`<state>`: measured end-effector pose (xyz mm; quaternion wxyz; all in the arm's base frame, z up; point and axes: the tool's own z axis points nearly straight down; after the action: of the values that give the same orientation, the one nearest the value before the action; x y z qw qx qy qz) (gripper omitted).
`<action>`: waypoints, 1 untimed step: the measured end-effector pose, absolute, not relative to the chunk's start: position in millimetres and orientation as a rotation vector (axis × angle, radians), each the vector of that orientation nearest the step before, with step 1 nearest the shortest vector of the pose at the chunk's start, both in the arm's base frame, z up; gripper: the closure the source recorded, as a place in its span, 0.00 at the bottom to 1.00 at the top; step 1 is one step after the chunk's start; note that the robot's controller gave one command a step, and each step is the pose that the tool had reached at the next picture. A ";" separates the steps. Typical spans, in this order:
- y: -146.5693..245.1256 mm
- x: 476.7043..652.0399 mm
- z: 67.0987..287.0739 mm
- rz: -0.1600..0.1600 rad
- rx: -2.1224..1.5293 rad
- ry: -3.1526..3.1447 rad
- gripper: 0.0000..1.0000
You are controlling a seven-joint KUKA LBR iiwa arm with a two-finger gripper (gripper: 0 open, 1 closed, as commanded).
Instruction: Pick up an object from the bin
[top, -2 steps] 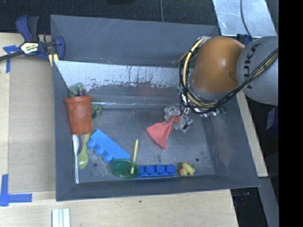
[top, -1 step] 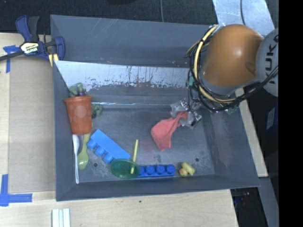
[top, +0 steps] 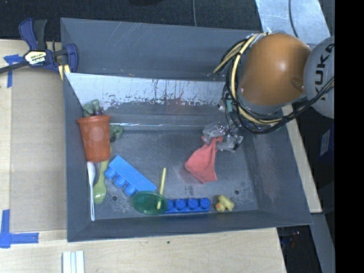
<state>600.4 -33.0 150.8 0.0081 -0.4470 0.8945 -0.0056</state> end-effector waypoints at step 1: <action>-34.3 595.3 155.2 0.000 -1.380 2.823 1.00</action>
Offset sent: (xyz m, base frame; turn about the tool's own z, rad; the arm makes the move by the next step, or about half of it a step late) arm -0.0400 -0.0430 0.0542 -0.4084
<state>595.3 -34.3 155.2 -0.0002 -0.4393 0.8984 0.0001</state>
